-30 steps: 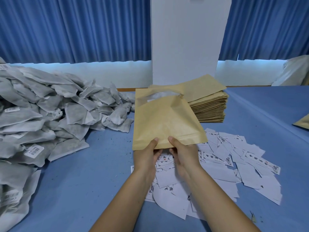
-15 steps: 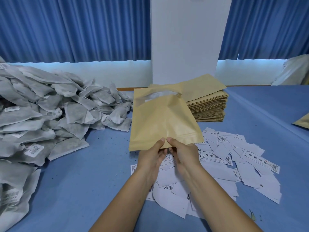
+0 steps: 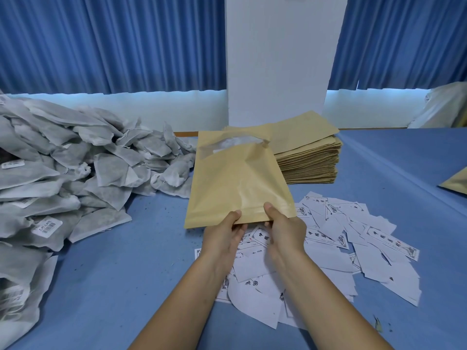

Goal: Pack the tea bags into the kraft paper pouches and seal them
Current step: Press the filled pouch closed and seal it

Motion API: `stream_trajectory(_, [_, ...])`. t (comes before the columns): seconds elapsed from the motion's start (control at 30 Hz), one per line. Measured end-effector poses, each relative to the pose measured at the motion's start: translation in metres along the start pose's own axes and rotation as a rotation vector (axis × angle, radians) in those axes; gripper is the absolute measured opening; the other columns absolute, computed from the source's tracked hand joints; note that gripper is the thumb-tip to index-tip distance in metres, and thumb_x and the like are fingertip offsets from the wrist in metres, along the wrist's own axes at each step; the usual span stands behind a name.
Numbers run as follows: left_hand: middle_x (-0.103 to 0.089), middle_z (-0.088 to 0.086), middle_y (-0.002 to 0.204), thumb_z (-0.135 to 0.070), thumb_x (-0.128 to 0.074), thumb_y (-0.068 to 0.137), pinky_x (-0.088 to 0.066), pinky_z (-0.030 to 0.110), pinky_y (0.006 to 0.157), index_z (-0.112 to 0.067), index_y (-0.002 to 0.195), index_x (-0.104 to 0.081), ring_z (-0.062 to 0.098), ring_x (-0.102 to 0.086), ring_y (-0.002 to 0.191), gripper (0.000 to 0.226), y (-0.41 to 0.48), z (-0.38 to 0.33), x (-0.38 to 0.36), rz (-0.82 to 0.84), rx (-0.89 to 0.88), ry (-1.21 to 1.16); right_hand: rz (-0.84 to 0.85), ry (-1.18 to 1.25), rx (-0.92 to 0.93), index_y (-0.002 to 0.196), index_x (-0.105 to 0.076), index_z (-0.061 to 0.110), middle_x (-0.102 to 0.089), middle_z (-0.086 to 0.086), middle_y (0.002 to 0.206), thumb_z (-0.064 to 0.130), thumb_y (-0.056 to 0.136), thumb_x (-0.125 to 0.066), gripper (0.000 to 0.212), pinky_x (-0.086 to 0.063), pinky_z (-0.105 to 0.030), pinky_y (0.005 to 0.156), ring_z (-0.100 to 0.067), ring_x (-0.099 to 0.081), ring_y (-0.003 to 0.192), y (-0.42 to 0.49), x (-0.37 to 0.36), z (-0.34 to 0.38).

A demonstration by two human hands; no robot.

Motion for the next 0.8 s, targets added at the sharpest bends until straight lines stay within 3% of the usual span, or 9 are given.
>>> stream_trajectory(0.13, [-0.074, 0.003, 0.084, 0.002, -0.067, 0.083, -0.057, 0.02, 0.062, -0.005, 0.092, -0.064, 0.013, -0.072, 0.075, 0.012, 0.0, 0.001, -0.001, 0.013, -0.01, -0.018, 0.067, 0.013, -0.027, 0.088, -0.065, 0.002, -0.065, -0.006, 0.078, 0.003, 0.082, -0.072, 0.01, -0.051, -0.016, 0.053, -0.016, -0.056, 0.062, -0.002, -0.006, 0.0])
stream_trajectory(0.23, [-0.074, 0.001, 0.084, 0.003, -0.067, 0.083, -0.058, 0.02, 0.066, -0.006, 0.094, -0.064, 0.012, -0.072, 0.076, 0.014, 0.0, -0.002, 0.001, -0.012, -0.055, -0.005, 0.045, 0.066, 0.003, 0.087, -0.064, 0.005, -0.066, -0.005, 0.082, 0.005, 0.087, -0.064, 0.001, -0.054, -0.022, 0.062, -0.017, -0.061, 0.069, -0.003, -0.007, 0.002])
stream_trajectory(0.43, [-0.071, 0.006, 0.094, 0.003, -0.066, 0.084, -0.054, 0.025, 0.075, -0.002, 0.093, -0.064, 0.017, -0.068, 0.085, 0.01, 0.001, -0.005, 0.004, -0.035, -0.066, -0.02, -0.013, 0.002, 0.09, 0.07, -0.063, 0.015, -0.058, 0.007, 0.056, 0.011, 0.087, -0.066, 0.018, -0.043, -0.015, 0.045, -0.004, -0.048, 0.043, -0.005, -0.004, 0.006])
stream_trajectory(0.57, [-0.069, 0.009, 0.089, -0.002, -0.066, 0.087, -0.054, 0.023, 0.073, 0.002, 0.087, -0.061, 0.016, -0.067, 0.081, 0.006, 0.0, -0.009, 0.007, -0.074, -0.068, -0.024, -0.035, 0.045, 0.065, 0.069, -0.061, 0.012, -0.056, 0.0, 0.058, 0.016, 0.095, -0.057, 0.026, -0.048, -0.031, 0.062, -0.015, -0.045, 0.048, -0.004, -0.004, 0.005])
stream_trajectory(0.7, [-0.068, 0.008, 0.088, 0.002, -0.064, 0.087, -0.053, 0.024, 0.071, -0.001, 0.085, -0.061, 0.017, -0.066, 0.08, 0.004, 0.002, -0.013, 0.011, -0.097, -0.062, -0.057, -0.044, 0.01, 0.073, 0.07, -0.059, 0.013, -0.056, -0.001, 0.059, 0.018, 0.098, -0.052, 0.029, -0.049, -0.034, 0.064, -0.015, -0.046, 0.048, -0.002, -0.004, 0.004])
stream_trajectory(0.8, [-0.067, 0.009, 0.089, 0.006, -0.061, 0.086, -0.053, 0.026, 0.072, -0.002, 0.085, -0.061, 0.019, -0.065, 0.081, 0.008, 0.003, -0.009, 0.007, -0.071, -0.042, -0.082, -0.028, 0.081, 0.06, 0.076, -0.062, 0.01, -0.061, -0.005, 0.07, 0.017, 0.096, -0.055, 0.022, -0.053, -0.04, 0.074, -0.019, -0.055, 0.06, -0.001, -0.005, 0.003])
Point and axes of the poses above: each hand's wrist, its own y-axis towards the middle knuckle, its own x-axis out of the back of the hand, z = x × y, the point moved 8 cm from there along y, towards the middle knuckle
